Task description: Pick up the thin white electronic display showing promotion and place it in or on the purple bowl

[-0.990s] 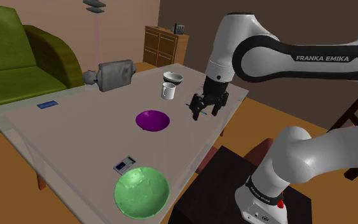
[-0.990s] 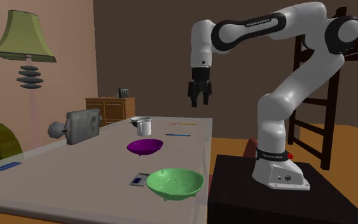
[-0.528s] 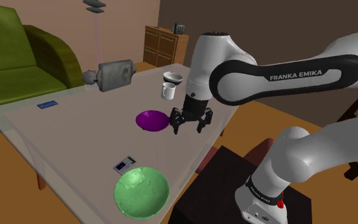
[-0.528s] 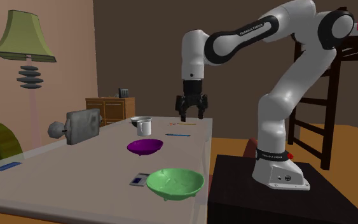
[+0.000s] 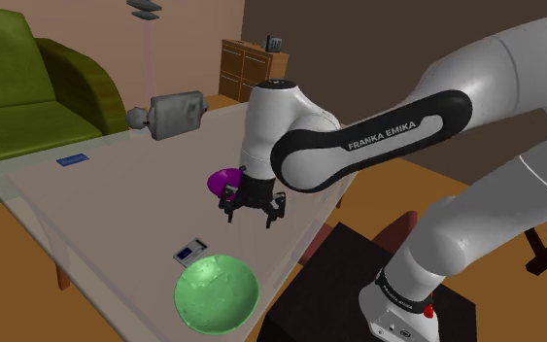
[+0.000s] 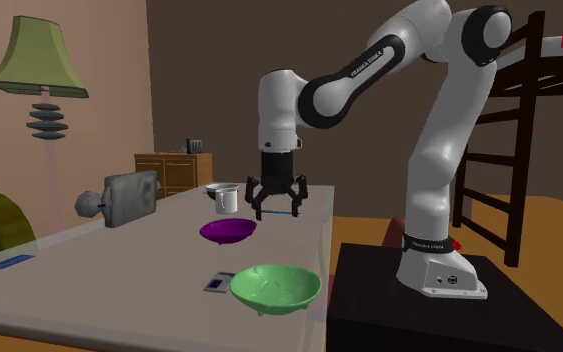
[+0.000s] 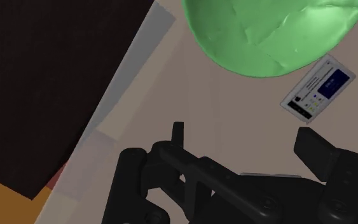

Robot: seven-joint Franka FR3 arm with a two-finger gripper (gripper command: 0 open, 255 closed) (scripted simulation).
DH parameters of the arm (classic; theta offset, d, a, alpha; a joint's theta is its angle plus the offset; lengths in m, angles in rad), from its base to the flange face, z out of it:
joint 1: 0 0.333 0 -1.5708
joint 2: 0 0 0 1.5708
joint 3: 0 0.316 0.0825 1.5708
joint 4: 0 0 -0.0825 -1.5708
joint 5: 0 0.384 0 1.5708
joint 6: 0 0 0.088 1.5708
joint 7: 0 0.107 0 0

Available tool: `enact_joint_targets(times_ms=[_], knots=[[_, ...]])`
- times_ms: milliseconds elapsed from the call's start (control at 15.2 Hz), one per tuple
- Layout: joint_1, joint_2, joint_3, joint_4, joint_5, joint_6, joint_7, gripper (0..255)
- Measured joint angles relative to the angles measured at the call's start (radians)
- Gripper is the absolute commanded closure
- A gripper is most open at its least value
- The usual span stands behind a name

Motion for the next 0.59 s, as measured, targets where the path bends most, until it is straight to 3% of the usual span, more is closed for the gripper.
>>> enact_joint_targets(times_ms=[264, 396, 594], knots=[[-0.078, 0.204, 0.113, 0.085, -0.132, 0.099, 0.275, 0], [-0.104, 0.334, 0.140, 0.145, -0.253, 0.136, 0.435, 0], [-0.072, 0.507, 0.112, 0.228, -0.429, 0.172, 0.669, 0]])
